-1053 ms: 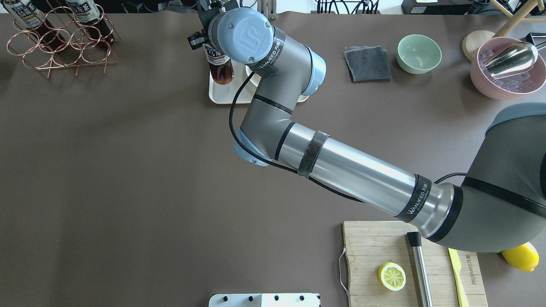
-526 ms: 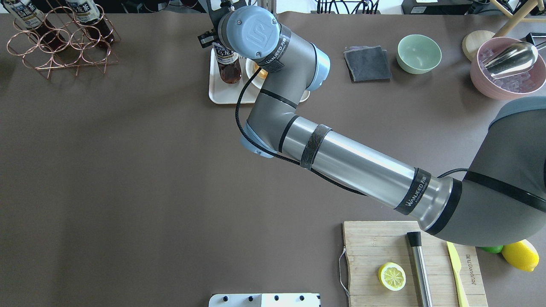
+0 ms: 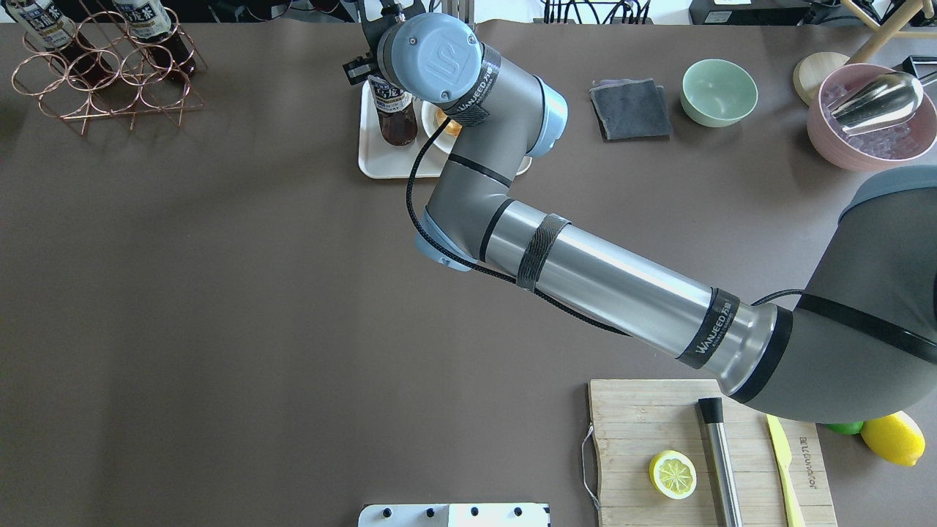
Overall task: Place tea on tray
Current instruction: 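Carry the bottle to the white tray beside the plate and lower it, then open the right gripper and withdraw the right arm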
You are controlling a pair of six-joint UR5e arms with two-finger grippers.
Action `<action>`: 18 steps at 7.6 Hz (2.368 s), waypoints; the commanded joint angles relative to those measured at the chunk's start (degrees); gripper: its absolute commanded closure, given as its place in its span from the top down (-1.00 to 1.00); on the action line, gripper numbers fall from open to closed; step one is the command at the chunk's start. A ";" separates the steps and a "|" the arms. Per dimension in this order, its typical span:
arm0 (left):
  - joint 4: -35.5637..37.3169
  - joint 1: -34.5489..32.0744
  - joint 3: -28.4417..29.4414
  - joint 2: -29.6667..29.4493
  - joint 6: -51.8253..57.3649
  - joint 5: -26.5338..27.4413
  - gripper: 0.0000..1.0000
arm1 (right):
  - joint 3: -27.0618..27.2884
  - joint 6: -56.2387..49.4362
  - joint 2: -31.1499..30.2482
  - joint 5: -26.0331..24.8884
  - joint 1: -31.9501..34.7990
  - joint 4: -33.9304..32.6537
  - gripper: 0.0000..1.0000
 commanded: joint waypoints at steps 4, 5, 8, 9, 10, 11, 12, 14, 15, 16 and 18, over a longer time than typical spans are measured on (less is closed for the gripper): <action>-0.02 0.02 -0.01 0.11 0.06 -0.02 1.00 | -0.05 0.91 0.07 -0.09 -0.05 1.49 0.99; -0.01 -0.06 -0.09 0.11 0.06 -0.02 1.00 | 0.38 4.49 0.15 0.00 0.03 1.50 0.99; 0.60 -1.55 -1.49 0.73 -0.03 -4.14 1.00 | 4.58 6.36 -0.45 8.56 4.23 -0.24 0.99; 0.77 -1.82 -2.02 1.16 -0.03 -4.23 1.00 | 11.13 6.98 -3.94 13.31 6.95 -4.69 0.99; 0.78 -1.82 -2.03 1.17 -0.03 -4.23 1.00 | 17.89 7.07 -7.80 18.93 10.20 -9.87 0.99; 0.95 -1.82 -2.03 1.17 -0.12 -4.93 1.00 | 23.53 7.94 -11.15 26.73 13.88 -16.28 0.99; 0.95 -1.82 -2.03 1.17 -0.12 -5.72 1.00 | 32.90 11.08 -17.45 30.90 16.53 -23.74 0.99; 0.95 -1.82 -1.94 1.17 -0.12 -7.31 1.00 | 49.19 8.84 -33.96 34.96 23.11 -38.25 0.99; 0.95 -1.82 -1.94 1.17 -0.12 -7.40 1.00 | 52.21 4.22 -41.26 37.42 26.98 -40.84 0.99; 0.95 -1.82 -1.68 1.17 -0.12 -7.31 1.00 | 54.94 -1.49 -49.94 38.66 30.67 -40.69 1.00; 0.95 -1.82 -1.50 1.26 -0.12 -7.31 1.00 | 55.24 -23.13 -65.61 38.59 37.00 -40.51 1.00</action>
